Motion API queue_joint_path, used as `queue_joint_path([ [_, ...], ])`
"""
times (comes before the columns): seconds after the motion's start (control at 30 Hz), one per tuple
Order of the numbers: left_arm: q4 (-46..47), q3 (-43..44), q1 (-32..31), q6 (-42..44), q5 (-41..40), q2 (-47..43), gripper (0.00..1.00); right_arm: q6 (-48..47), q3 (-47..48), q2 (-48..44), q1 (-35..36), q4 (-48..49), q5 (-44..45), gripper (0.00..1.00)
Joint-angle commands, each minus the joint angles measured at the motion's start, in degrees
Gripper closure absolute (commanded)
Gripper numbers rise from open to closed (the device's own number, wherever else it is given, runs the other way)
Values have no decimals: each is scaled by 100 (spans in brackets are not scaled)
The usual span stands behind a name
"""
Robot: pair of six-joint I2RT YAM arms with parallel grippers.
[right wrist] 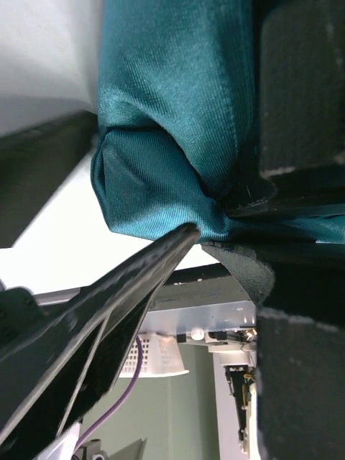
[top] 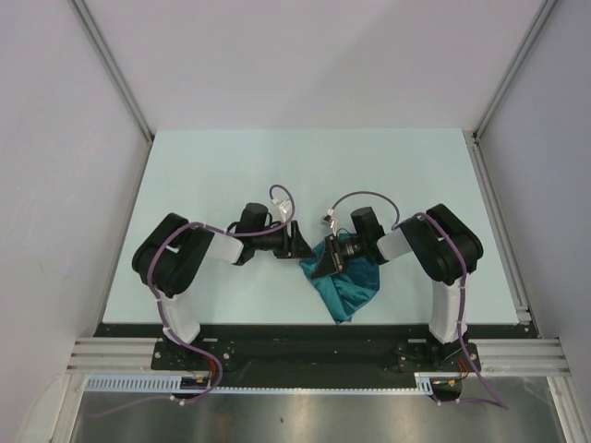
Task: Fold the napkin, place the utensils inside, and roll it up
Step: Roll the napkin with the utensil
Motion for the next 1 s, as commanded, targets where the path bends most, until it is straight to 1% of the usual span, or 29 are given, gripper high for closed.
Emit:
queue_joint_path([
  [0.0, -16, 106, -137, 136, 214, 153, 48, -43, 68, 276, -42, -102, 13, 83],
  [0.03, -16, 71, -145, 145, 206, 162, 50, -69, 77, 285, -60, -119, 4, 83],
  [0.17, 27, 53, -172, 92, 206, 223, 63, -219, 191, 355, -78, -338, -5, 82],
  [0.2, 45, 53, -172, 75, 214, 241, 69, -297, 244, 364, -69, -400, 13, 82],
  [0.23, 80, 62, -181, 31, 223, 259, 71, -333, 261, 373, -78, -479, 22, 82],
  [0.27, 80, 71, -181, 13, 232, 267, 77, -351, 279, 390, -78, -506, 13, 82],
  [0.37, 89, 88, -181, -5, 250, 285, 82, -439, 358, 391, -87, -646, 39, 81],
  [0.4, 89, 97, -181, -5, 250, 276, 87, -456, 376, 408, -95, -682, 57, 80],
  [0.47, 63, 97, -181, -5, 258, 285, 94, -518, 437, 408, -104, -804, 83, 77],
  [0.53, 63, 79, -181, -14, 267, 285, 98, -570, 507, 356, -104, -1058, 162, 71],
  [0.57, 72, 71, -181, -14, 267, 285, 100, -666, 586, 329, -104, -1173, 267, 65],
  [0.63, 107, 36, -181, -40, 250, 276, 100, -781, 666, 163, -122, -1558, 364, 61],
  [0.67, 107, 18, -181, -57, 241, 268, 100, -869, 744, 92, -122, -1700, 547, 55],
  [0.73, 89, 0, -181, -75, 180, 250, 100, -975, 824, -161, -131, -2138, 698, 49],
  [0.77, 107, -17, -181, -92, 153, 224, 100, -1088, 911, -268, -148, -2297, 908, 45],
  [0.83, 107, -70, -181, -137, 48, 180, 100, -1212, 1008, -548, -157, -2841, 1250, 43],
  [0.87, 107, -96, -181, -171, -22, 171, 100, -1360, 1104, -646, -157, -3009, 1374, 37],
  [0.9, 107, -105, -181, -189, -49, 171, 100, -1414, 1140, -734, -157, -3298, 1497, 35],
  [0.97, 124, -131, -181, -250, -75, 171, 100, -1502, 1193, -1093, -166, -3502, 1884, 32],
])
